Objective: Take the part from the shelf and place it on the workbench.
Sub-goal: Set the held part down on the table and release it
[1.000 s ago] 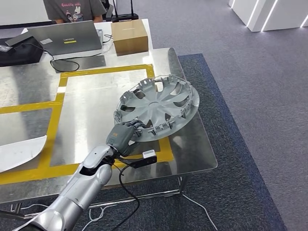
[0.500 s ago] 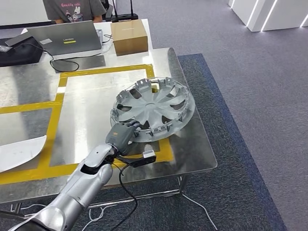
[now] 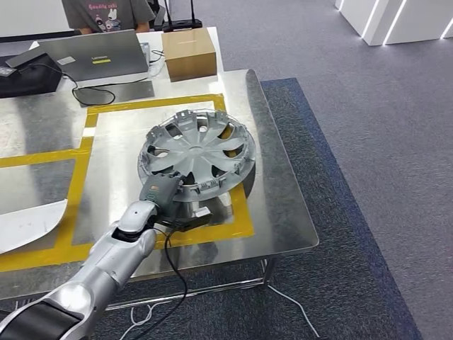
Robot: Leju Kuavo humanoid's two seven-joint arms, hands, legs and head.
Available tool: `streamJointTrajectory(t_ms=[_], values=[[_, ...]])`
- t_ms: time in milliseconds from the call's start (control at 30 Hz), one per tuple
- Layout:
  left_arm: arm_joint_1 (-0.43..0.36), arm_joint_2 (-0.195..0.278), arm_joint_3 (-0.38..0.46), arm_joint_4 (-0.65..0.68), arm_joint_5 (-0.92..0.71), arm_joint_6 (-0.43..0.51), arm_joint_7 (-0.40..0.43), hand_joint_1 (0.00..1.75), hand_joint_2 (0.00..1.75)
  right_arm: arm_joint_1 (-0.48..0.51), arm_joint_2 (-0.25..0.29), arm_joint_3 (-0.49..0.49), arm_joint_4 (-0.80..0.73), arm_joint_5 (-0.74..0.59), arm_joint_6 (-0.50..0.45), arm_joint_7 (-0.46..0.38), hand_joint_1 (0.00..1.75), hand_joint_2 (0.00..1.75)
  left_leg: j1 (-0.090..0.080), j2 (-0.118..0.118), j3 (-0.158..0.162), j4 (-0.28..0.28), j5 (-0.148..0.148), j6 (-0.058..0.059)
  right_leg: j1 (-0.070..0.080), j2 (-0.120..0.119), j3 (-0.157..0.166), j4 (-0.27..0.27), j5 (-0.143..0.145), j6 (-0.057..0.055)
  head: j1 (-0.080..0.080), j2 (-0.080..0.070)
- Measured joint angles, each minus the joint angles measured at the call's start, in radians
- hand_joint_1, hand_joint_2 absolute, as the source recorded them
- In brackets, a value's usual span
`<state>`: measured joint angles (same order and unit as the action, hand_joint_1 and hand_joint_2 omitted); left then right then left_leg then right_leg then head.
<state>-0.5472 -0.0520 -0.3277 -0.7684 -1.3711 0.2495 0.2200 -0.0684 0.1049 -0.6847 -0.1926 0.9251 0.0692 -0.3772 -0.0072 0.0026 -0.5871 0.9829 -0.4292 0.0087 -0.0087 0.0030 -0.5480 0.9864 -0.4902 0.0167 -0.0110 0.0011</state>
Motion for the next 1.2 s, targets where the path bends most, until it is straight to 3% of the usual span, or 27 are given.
streamJointTrajectory(t_ms=[200, 333, 433, 567, 767, 1067, 1200], values=[[-0.018, 0.057, 0.072, 0.055, 0.001, 0.026, -0.026, 1.75, 1.75, 0.011, 0.000, 0.000, 0.000, -0.001, -0.002, -0.001, 0.00, 1.75, 0.000, 0.002, 0.000, 0.000, 0.001, -0.001, 0.001, 0.003, -0.002, 0.000, 0.001, -0.001, 0.000, 0.000], [-0.018, 0.069, 0.101, 0.064, -0.020, 0.022, -0.023, 0.00, 1.75, 0.011, 0.000, -0.002, 0.000, -0.001, -0.003, -0.003, 0.00, 0.00, 0.000, 0.002, -0.002, 0.000, 0.001, -0.001, 0.001, 0.002, -0.003, 0.001, 0.001, -0.001, 0.000, 0.000], [-0.019, 0.072, 0.123, 0.064, -0.023, 0.020, -0.023, 0.00, 1.75, 0.012, 0.000, -0.004, 0.000, -0.001, -0.003, -0.004, 0.00, 0.00, 0.000, 0.002, -0.002, 0.000, 0.001, -0.001, 0.000, 0.002, -0.003, 0.001, 0.001, -0.001, 0.000, 0.000], [-0.017, 0.076, 0.159, 0.063, -0.002, 0.029, -0.058, 0.00, 0.00, 0.016, 0.000, -0.005, 0.000, -0.002, -0.004, -0.008, 0.00, 0.00, 0.000, 0.002, -0.002, 0.000, 0.001, -0.001, 0.000, 0.002, -0.003, 0.001, 0.001, -0.001, 0.000, 0.000], [0.039, 0.067, 0.188, -0.016, 0.083, 0.029, -0.201, 0.00, 0.00, 0.023, 0.000, -0.015, 0.000, -0.002, -0.007, -0.020, 0.00, 0.00, 0.000, 0.001, -0.003, 0.000, 0.001, -0.001, 0.000, 0.000, -0.004, 0.001, 0.001, -0.001, 0.000, 0.000], [0.118, 0.047, 0.182, -0.144, 0.153, 0.030, -0.277, 0.00, 0.00, 0.029, 0.000, -0.029, 0.000, -0.003, -0.007, -0.026, 0.00, 0.00, -0.001, 0.000, -0.008, 0.003, 0.000, 0.000, -0.002, 0.000, -0.008, -0.001, 0.003, 0.001, 0.000, 0.000], [0.189, 0.040, 0.159, -0.299, 0.261, 0.016, -0.353, 0.00, 0.00, 0.035, 0.000, -0.038, 0.000, -0.011, -0.008, -0.035, 0.00, 0.00, 0.001, 0.001, 0.001, -0.024, 0.022, 0.027, -0.004, -0.004, -0.005, -0.013, 0.005, 0.020, -0.001, 0.000]])
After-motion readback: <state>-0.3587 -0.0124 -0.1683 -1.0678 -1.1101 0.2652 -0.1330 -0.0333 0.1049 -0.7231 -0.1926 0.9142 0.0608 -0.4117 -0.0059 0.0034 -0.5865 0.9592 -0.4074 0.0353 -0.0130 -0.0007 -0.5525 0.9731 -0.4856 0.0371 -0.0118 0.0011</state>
